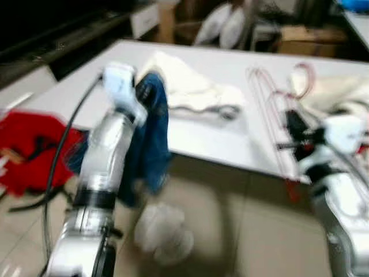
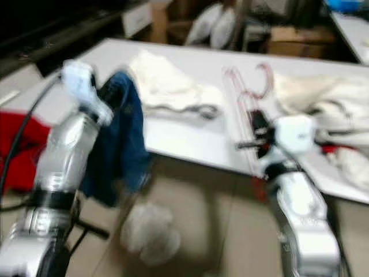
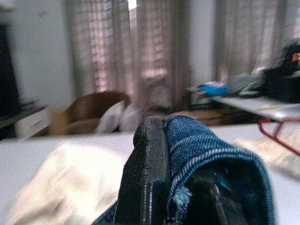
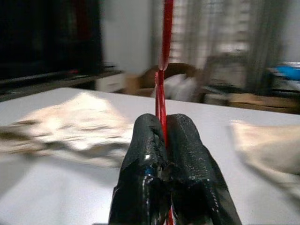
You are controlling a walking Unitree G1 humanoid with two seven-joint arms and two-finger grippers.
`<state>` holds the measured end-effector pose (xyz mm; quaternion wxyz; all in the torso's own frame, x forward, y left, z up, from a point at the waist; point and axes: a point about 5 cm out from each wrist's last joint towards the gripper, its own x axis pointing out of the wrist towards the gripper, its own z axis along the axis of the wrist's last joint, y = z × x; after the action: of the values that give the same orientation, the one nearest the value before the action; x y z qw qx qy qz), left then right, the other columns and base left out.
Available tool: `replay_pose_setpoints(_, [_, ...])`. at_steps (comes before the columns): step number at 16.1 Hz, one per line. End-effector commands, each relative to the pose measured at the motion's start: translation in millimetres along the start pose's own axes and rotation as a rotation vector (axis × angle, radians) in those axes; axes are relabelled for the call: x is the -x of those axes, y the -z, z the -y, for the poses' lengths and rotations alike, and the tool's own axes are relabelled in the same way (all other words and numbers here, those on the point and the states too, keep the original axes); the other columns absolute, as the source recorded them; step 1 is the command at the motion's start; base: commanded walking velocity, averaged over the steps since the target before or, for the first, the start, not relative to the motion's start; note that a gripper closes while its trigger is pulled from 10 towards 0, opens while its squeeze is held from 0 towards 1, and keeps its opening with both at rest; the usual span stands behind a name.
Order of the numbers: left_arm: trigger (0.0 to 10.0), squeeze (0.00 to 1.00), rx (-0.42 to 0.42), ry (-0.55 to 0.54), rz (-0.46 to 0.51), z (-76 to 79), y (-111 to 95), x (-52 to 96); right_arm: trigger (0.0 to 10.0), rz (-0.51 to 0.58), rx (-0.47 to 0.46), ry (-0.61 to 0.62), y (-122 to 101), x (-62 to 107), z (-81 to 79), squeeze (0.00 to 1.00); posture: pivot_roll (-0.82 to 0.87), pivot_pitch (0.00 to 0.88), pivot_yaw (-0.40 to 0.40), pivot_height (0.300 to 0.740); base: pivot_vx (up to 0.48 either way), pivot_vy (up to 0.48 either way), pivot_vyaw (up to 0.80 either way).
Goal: Hang hanger
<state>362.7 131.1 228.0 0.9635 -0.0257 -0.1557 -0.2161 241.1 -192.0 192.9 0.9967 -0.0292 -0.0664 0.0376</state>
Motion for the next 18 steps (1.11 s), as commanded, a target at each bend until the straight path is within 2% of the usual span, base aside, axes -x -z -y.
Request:
replay_pose_setpoints(1, [10.0,0.00,-0.022,-0.006,0.083,-14.0,-23,-11.2,10.0,0.024,-0.021,-0.037,-4,-3.4,-8.4,0.00,-0.10,0.000,0.046,0.740,0.446,0.000,-0.55])
replay_pose_setpoints(2, [10.0,0.00,-0.033,0.016,0.098,-13.4,-31,-22.9,10.0,0.024,-0.022,-0.037,-4,-4.2,-8.4,0.00,-0.10,0.000,0.044,0.740,0.446,0.000,0.00])
replay_pose_setpoints(4, [10.0,0.00,-0.057,0.070,0.144,-6.7,-61,-57.3,10.0,0.025,-0.022,-0.026,-4,-5.9,-6.3,0.00,-0.10,0.000,0.047,0.740,0.444,0.000,0.00])
replay_pose_setpoints(5, [10.0,0.00,-0.081,0.049,0.173,-7.7,-80,-70.8,10.0,0.025,-0.018,-0.025,-4,-6.2,-5.9,0.00,-0.11,0.000,0.058,0.740,0.435,0.000,0.00])
replay_pose_setpoints(6, [10.0,0.00,-0.099,-0.018,0.224,-13.4,-107,-81.3,10.0,0.027,-0.014,-0.023,-4,-5.4,-5.5,0.00,-0.12,0.000,0.070,0.740,0.412,0.000,0.00])
replay_pose_setpoints(8, [10.0,0.00,-0.102,-0.080,0.279,-20.1,-129,-86.4,10.0,0.029,-0.015,-0.008,-5,-1.9,-4.9,0.00,-0.13,0.000,0.082,0.740,0.386,0.000,0.00])
replay_pose_setpoints(9, [10.0,0.00,-0.051,-0.089,0.263,-23.0,-122,-86.2,10.0,0.028,-0.015,-0.002,-4,0.1,-5.8,0.00,-0.14,0.000,0.095,0.740,0.368,0.000,0.00])
replay_pose_setpoints(10, [10.0,0.00,-0.013,-0.121,0.166,-27.6,-91,-81.2,10.0,0.026,-0.020,0.003,-3,2.2,-8.5,0.00,-0.14,0.000,0.106,0.740,0.364,0.000,0.00])
replay_pose_setpoints(11, [10.0,0.00,-0.025,-0.139,0.066,-29.5,-63,-75.2,10.0,0.025,-0.022,0.006,-3,3.0,-9.9,0.00,-0.14,0.000,0.112,0.740,0.341,0.000,0.00])
replay_pose_setpoints(12, [10.0,0.00,-0.033,-0.148,0.018,-30.0,-50,-71.7,10.0,0.024,-0.023,0.007,-3,3.3,-10.5,0.00,-0.14,0.000,0.112,0.740,0.341,0.000,0.00])
replay_pose_setpoints(13, [10.0,0.00,-0.084,-0.157,-0.128,-29.9,-10,-57.1,10.0,0.023,-0.027,0.005,-2,3.2,-12.5,0.00,-0.14,0.000,0.109,0.740,0.277,0.000,0.00])
replay_pose_setpoints(14, [10.0,0.00,-0.102,-0.159,-0.188,-29.8,5,-50.4,10.0,0.022,-0.030,0.001,-2,3.0,-13.7,0.00,-0.14,0.000,0.109,0.740,0.000,0.000,0.00])
replay_pose_setpoints(15, [10.0,0.00,-0.174,-0.163,-0.362,-32.1,42,-29.6,10.0,0.018,-0.032,-0.017,-2,2.3,-16.9,0.00,-0.14,0.000,0.105,0.740,0.000,0.000,0.00])
replay_pose_setpoints(16, [10.0,0.00,-0.331,-0.096,-0.550,-34.7,72,-7.5,10.0,0.014,-0.030,-0.034,-1,1.9,-18.7,0.00,-0.13,0.000,0.098,0.740,0.000,0.000,0.00])
replay_pose_setpoints(17, [10.0,0.00,-0.348,-0.081,-0.619,-38.4,80,1.4,10.0,0.013,-0.031,-0.038,-1,1.8,-19.0,0.00,-0.13,0.000,0.098,0.740,0.000,0.000,0.00])
replay_pose_setpoints(18, [10.0,0.00,-0.389,-0.092,-0.689,-48.8,87,13.2,10.0,0.012,-0.031,-0.047,-1,1.4,-19.5,0.00,-0.13,0.000,0.090,0.740,0.000,0.000,0.00])
